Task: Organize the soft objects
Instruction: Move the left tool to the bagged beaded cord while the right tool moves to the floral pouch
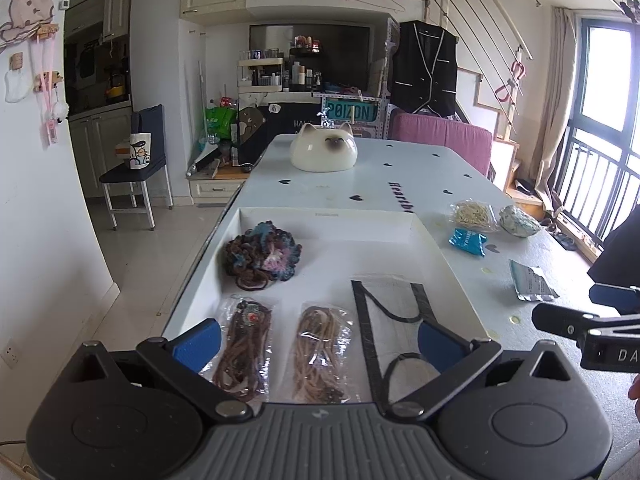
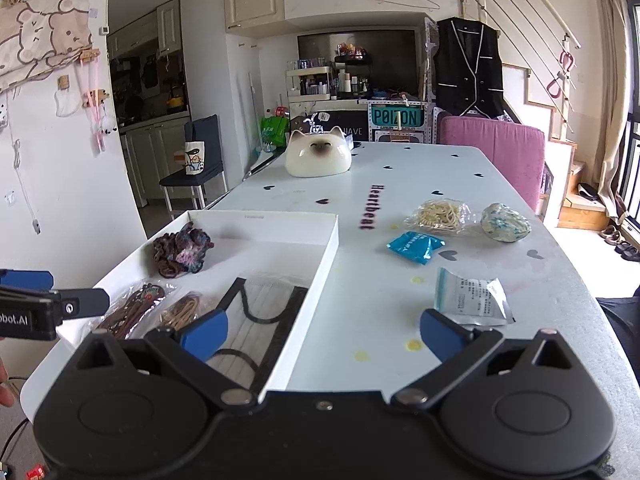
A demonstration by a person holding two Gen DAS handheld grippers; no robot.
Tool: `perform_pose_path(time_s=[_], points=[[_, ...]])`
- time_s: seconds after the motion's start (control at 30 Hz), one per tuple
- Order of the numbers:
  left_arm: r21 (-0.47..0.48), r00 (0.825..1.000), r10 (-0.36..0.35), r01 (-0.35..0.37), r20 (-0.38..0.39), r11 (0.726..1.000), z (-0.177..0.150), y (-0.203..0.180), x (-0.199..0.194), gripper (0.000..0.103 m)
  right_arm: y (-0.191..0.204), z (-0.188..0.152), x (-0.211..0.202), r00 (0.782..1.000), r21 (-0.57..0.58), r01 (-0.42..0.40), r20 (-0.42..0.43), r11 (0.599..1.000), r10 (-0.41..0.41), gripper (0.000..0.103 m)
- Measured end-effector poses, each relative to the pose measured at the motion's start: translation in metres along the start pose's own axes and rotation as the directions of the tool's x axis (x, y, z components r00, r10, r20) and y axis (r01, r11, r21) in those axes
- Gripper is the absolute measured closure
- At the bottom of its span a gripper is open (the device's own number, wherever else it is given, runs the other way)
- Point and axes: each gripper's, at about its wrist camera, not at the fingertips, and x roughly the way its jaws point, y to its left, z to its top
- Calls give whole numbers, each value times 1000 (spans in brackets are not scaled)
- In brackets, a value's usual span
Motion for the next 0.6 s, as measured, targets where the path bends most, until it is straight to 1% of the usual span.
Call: perform_pose_path(time_s=[0.27,0.47,0.6], points=[[8,1000,-25,25,0,1000,3,-26,8,0,-24,0,-2,1000,17,12,5,1000,-12,0],[-2,999,-43,43,0,999,8,-50,21,0,-47,2,-5,999,11,44,10,999,-44,0],[2,998,-63,63,14,998,14,-66,28,0,-66,5,-5,997,1,70,15,998,-70,0]])
